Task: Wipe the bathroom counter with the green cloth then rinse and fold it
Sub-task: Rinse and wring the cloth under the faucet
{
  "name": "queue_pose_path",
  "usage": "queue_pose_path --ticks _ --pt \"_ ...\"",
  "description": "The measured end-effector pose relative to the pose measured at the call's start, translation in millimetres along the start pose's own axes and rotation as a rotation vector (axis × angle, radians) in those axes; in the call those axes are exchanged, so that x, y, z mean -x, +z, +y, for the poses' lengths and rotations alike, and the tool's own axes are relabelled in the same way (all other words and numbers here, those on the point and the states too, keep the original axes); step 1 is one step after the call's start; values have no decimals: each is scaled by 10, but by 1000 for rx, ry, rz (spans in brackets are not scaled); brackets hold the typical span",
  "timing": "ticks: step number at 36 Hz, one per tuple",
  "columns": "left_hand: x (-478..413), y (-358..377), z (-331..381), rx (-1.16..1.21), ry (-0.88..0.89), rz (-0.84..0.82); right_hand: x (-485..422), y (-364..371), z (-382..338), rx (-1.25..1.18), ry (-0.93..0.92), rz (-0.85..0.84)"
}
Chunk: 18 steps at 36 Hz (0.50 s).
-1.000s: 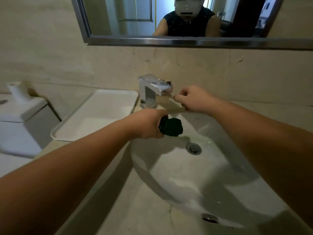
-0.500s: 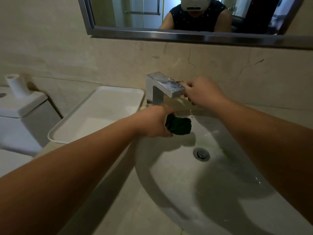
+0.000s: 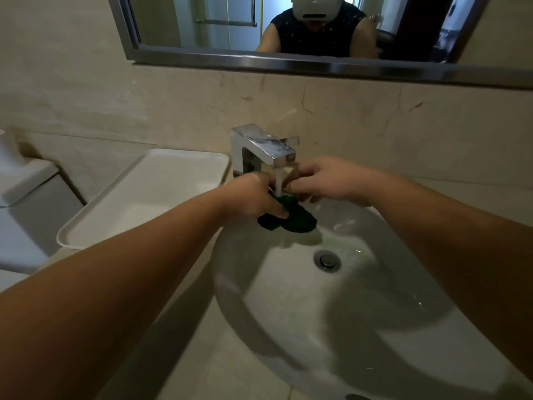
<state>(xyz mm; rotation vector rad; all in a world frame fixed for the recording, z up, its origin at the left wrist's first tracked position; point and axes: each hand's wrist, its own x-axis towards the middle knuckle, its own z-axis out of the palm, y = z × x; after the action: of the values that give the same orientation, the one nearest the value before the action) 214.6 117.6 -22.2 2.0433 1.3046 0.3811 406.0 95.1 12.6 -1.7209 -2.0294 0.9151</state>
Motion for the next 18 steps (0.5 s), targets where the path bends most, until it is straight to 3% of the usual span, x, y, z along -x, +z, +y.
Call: queue_pose_path --ticks 3,9,18 --pt "-10 7 -11 84 -22 12 78 52 30 -9 -47 -17" --pt "18 8 53 244 -78 31 40 90 140 105 -104 185" --pt "97 -61 72 209 -90 -11 88 14 99 -508 -117 394"
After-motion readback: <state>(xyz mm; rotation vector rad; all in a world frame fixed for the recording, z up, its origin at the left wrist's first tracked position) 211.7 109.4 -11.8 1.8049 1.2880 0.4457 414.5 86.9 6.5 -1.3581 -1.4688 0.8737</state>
